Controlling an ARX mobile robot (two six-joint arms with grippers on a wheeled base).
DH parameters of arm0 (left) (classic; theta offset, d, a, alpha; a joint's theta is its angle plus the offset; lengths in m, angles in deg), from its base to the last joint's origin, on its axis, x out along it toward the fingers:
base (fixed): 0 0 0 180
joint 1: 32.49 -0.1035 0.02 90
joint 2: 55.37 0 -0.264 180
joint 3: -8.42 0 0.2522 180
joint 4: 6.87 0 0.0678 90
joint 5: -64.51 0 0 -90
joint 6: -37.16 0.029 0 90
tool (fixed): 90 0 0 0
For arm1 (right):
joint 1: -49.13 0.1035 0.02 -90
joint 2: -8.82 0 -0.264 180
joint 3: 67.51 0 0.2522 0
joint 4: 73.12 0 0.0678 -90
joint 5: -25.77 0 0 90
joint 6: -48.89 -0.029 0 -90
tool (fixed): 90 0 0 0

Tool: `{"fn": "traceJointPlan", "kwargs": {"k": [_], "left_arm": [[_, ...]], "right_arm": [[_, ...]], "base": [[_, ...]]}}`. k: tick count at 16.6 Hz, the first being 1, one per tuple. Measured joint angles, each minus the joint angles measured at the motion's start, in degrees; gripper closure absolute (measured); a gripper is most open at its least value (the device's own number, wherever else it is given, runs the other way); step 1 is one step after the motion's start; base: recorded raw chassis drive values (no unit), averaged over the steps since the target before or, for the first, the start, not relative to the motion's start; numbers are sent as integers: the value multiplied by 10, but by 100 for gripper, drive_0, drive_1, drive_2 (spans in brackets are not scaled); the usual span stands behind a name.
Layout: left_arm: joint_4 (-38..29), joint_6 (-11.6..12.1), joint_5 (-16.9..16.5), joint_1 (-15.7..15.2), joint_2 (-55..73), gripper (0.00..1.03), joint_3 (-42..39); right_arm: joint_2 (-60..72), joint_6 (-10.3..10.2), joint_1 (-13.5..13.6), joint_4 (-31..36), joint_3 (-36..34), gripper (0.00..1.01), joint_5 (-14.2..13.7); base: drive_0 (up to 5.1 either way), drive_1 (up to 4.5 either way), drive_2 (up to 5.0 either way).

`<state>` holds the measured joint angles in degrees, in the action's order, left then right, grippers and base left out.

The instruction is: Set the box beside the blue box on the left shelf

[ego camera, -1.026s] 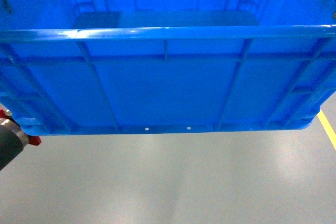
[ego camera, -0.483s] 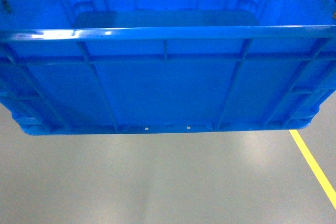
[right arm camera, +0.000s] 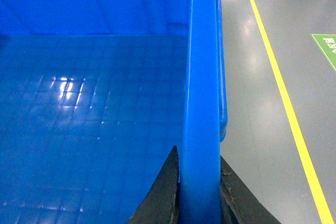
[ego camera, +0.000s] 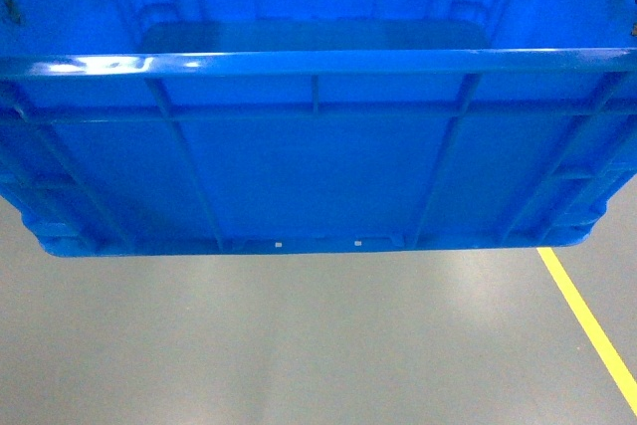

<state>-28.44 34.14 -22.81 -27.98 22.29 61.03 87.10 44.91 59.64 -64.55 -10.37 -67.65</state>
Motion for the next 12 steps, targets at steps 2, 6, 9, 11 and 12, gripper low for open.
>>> {"fn": "traceJointPlan", "kwargs": {"k": [2, 6, 9, 11, 12], "left_arm": [[-1, 0, 0, 0, 0, 93, 0], [0, 0, 0, 0, 0, 93, 0], [1, 0, -1, 0, 0, 93, 0], [-2, 0, -1, 0, 0, 93, 0], [1, 0, -1, 0, 0, 93, 0]], "right_arm": [[0, 0, 0, 2, 0, 91, 0], [0, 0, 0, 0, 0, 91, 0], [0, 0, 0, 1, 0, 91, 0], [0, 0, 0, 0, 0, 91, 0], [0, 0, 0, 0, 0, 91, 0]], "base": [[-152, -152, -152], [-152, -152, -152], [-152, -152, -152], [-152, -152, -152], [-152, -152, -152]]}}
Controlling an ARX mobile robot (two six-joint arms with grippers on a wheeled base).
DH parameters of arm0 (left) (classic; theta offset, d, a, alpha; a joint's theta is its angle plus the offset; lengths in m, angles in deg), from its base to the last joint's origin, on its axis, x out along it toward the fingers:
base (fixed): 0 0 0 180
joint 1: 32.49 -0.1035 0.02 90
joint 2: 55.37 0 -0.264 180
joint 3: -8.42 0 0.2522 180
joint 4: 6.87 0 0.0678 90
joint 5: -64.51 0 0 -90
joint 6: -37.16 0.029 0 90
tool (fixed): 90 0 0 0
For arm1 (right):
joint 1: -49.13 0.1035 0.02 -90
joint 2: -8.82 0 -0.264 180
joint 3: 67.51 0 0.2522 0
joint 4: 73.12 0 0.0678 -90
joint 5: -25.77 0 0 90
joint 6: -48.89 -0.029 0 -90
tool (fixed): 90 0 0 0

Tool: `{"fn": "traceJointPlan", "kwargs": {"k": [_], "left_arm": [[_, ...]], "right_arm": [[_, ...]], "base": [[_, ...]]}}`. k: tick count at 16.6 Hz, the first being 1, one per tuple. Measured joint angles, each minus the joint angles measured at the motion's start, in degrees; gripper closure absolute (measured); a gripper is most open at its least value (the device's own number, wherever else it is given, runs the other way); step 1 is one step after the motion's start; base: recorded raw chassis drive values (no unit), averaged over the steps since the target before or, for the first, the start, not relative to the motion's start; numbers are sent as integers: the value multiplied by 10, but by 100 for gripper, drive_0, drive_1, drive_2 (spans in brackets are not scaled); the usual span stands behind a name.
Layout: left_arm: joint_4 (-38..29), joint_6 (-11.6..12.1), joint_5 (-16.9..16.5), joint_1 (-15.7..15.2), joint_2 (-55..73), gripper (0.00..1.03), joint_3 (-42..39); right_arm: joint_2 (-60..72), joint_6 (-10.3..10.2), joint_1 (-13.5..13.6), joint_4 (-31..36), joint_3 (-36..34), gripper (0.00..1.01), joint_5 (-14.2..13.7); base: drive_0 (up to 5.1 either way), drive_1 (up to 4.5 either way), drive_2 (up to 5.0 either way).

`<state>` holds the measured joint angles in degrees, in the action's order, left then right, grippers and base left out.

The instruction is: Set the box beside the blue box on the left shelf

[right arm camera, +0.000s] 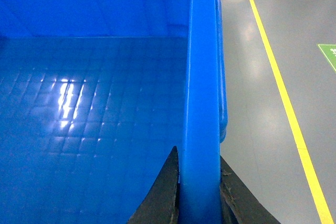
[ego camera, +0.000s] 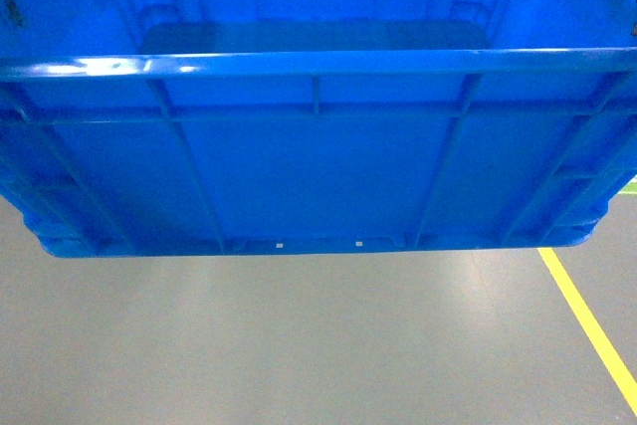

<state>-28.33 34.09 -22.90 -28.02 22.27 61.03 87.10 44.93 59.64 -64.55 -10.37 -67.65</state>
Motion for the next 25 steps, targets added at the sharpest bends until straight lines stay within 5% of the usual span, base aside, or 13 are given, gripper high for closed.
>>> {"fn": "traceJointPlan", "kwargs": {"k": [25], "left_arm": [[-2, 0, 0, -1, 0, 93, 0]], "right_arm": [[0, 1, 0, 2, 0, 92, 1]], "base": [[-152, -152, -152]]}}
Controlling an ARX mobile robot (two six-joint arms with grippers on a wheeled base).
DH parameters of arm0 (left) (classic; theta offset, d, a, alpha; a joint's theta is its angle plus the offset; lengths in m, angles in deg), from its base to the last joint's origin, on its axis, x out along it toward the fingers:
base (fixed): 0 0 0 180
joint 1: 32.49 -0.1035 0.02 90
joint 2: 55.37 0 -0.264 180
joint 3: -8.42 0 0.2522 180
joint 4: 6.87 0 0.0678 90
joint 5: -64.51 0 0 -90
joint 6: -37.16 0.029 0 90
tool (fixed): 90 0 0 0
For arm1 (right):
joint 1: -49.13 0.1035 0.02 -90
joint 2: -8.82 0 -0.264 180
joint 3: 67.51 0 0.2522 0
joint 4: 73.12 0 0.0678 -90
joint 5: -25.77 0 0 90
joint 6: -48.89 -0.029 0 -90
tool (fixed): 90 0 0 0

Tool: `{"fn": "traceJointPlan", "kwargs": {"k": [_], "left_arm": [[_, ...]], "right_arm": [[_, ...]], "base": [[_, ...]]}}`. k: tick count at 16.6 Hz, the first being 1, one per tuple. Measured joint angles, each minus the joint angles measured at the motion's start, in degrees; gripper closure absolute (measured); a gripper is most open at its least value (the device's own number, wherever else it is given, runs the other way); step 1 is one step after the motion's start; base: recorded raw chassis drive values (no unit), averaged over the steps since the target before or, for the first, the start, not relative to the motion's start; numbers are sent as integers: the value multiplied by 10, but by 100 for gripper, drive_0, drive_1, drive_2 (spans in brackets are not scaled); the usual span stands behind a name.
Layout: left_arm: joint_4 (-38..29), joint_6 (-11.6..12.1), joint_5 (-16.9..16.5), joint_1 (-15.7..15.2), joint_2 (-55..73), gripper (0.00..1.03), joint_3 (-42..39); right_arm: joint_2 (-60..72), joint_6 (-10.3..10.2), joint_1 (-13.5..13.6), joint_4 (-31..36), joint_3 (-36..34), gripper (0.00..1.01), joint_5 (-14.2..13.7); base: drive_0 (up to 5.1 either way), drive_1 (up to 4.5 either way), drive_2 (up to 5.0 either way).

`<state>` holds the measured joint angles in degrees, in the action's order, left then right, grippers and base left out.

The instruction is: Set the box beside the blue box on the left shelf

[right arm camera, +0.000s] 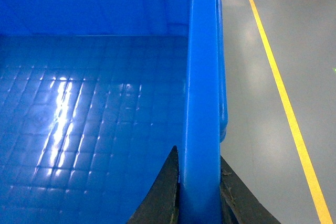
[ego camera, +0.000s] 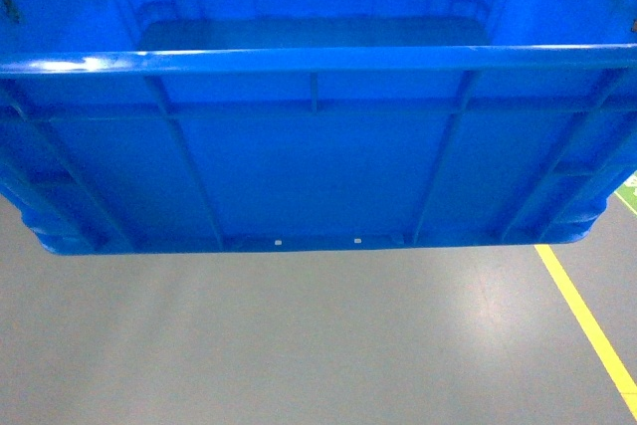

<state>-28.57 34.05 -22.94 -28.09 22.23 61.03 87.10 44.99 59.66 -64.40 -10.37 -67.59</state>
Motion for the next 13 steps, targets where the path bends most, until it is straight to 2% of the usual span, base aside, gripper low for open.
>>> {"fn": "traceJointPlan", "kwargs": {"k": [1, 13], "left_arm": [[1, 0, 0, 0, 0, 93, 0], [0, 0, 0, 0, 0, 93, 0]], "right_arm": [[0, 0, 0, -1, 0, 92, 0], [0, 0, 0, 1, 0, 92, 0]], "base": [[-152, -152, -152], [2, 427, -422]]}}
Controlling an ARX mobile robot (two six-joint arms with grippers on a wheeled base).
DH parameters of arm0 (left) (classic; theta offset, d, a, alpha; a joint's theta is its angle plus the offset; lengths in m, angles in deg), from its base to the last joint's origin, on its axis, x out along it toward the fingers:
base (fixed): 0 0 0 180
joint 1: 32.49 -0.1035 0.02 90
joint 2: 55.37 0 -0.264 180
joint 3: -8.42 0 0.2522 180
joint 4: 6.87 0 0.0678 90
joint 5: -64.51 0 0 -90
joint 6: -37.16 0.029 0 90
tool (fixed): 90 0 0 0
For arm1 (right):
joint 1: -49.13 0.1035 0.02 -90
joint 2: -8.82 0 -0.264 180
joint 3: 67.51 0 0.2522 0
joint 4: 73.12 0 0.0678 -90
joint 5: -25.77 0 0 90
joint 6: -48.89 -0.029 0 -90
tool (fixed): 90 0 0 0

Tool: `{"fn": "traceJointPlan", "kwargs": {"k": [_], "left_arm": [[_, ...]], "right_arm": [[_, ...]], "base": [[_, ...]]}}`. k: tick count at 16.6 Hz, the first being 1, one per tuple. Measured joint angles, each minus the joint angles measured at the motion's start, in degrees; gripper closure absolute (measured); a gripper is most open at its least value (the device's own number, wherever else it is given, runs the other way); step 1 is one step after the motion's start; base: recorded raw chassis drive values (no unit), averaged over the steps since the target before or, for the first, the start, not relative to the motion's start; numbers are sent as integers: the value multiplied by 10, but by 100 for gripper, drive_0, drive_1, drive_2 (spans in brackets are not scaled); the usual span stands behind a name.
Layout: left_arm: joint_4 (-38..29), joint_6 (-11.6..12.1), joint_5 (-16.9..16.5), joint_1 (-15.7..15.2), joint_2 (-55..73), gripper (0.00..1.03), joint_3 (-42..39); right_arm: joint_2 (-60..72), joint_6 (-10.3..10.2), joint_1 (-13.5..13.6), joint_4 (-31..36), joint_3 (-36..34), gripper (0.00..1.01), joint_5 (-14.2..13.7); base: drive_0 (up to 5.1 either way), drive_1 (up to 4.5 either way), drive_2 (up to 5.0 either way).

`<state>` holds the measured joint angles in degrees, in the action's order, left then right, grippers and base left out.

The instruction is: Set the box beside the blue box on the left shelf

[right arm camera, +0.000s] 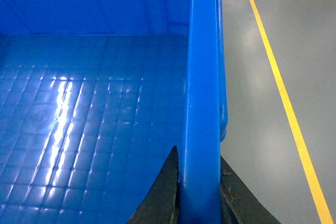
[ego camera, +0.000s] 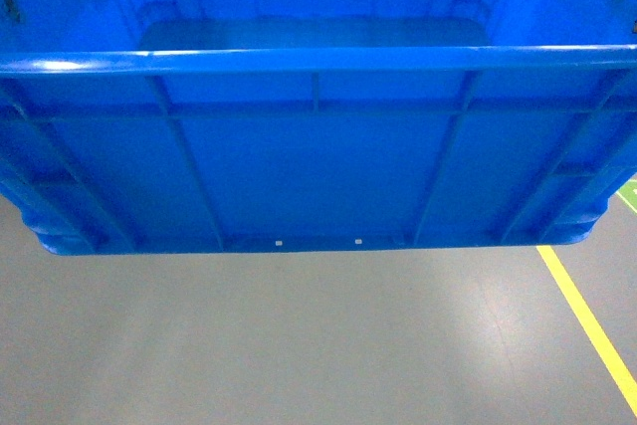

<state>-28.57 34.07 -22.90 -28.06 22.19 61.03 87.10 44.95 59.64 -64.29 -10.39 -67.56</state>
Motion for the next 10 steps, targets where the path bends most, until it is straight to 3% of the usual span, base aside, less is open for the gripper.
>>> {"fn": "traceJointPlan", "kwargs": {"k": [10], "left_arm": [[2, -1, 0, 0, 0, 93, 0]], "right_arm": [[0, 0, 0, 0, 0, 92, 0]], "base": [[-3, 421, -427]]}}
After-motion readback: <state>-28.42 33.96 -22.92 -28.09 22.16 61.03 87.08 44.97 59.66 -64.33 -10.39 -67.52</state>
